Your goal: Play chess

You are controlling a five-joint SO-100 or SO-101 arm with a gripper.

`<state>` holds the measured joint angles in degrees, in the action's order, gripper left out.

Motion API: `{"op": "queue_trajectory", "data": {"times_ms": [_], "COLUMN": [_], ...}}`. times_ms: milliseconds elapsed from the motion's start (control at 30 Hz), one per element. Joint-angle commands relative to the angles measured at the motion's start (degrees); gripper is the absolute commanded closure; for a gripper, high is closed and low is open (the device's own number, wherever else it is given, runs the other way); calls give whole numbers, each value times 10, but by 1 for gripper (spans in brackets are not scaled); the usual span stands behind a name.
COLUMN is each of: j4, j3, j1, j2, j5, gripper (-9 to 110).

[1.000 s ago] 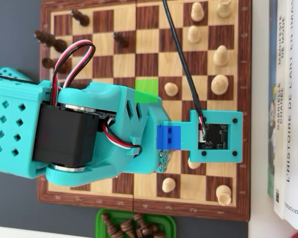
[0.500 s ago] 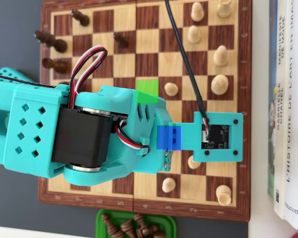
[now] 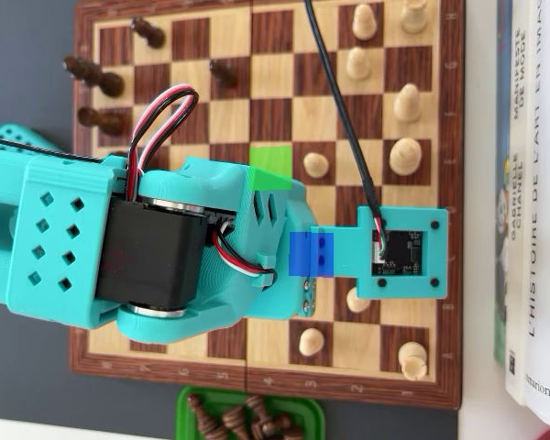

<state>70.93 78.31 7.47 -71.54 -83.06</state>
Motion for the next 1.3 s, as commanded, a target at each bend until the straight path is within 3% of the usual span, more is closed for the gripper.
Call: {"op": "queue_trajectory", "data": {"times_ms": [0,667,1267], "j4": [-5,-5,1], "j3": [-29,-29,53], "j1": [8,11,3], "j2": [-7,-10,-156], "j5": [0,4,-3], "gripper": [92,95,95]}}
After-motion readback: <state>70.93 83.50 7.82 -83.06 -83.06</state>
